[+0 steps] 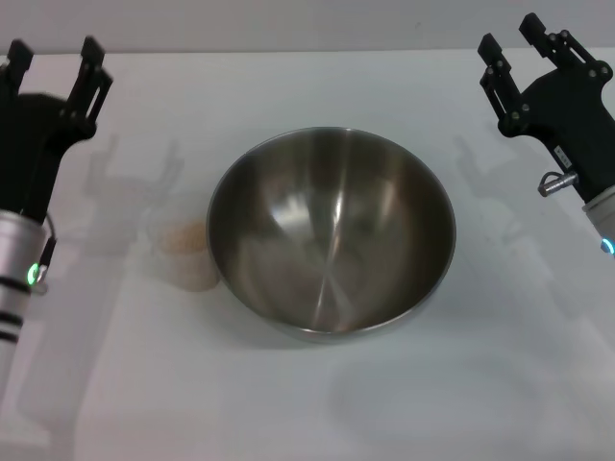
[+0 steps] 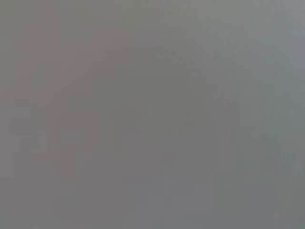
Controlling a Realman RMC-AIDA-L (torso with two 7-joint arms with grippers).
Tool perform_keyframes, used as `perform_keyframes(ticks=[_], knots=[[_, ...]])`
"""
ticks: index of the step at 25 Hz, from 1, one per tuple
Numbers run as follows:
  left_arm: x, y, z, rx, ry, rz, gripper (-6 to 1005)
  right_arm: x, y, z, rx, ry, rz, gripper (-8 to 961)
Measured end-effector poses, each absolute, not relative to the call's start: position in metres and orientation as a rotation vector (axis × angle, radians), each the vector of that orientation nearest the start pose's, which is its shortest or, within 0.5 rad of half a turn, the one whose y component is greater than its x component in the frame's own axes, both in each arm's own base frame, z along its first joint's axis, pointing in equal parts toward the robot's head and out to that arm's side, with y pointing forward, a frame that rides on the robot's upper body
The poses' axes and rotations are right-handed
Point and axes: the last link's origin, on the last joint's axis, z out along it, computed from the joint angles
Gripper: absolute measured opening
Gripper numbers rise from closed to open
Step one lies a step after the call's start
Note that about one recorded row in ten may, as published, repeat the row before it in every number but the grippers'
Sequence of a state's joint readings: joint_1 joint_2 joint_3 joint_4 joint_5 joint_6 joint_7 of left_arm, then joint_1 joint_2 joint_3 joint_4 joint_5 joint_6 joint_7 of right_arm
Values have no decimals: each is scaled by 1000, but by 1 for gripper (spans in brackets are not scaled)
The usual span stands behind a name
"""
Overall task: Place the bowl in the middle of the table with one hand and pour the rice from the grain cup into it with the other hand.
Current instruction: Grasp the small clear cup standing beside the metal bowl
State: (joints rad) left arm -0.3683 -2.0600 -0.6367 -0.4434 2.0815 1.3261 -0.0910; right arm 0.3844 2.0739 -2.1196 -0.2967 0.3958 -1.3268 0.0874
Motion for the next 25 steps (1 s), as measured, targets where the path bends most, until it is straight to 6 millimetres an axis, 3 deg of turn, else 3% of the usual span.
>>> perform_keyframes(ticks=[1, 5, 6, 10, 11, 18, 25], knots=[[-278, 305, -24, -1514, -498, -1001, 702, 271, 319, -26, -1769, 201, 882, 455], [-285, 292, -25, -1521, -494, -985, 701, 274, 320, -23, -1753, 206, 874, 456], [-296, 274, -27, -1528, -493, -951, 700, 274, 321, -22, -1748, 208, 873, 456], [-306, 256, -30, -1526, -500, -905, 698, 274, 321, -22, -1747, 207, 873, 456], [-311, 242, -34, -1542, -501, -868, 698, 274, 321, -22, -1747, 207, 874, 456], [-324, 214, -47, -1588, -526, -781, 694, 272, 324, -22, -1750, 205, 874, 456], [-333, 203, -55, -1629, -574, -723, 691, 273, 326, -20, -1736, 207, 870, 456]])
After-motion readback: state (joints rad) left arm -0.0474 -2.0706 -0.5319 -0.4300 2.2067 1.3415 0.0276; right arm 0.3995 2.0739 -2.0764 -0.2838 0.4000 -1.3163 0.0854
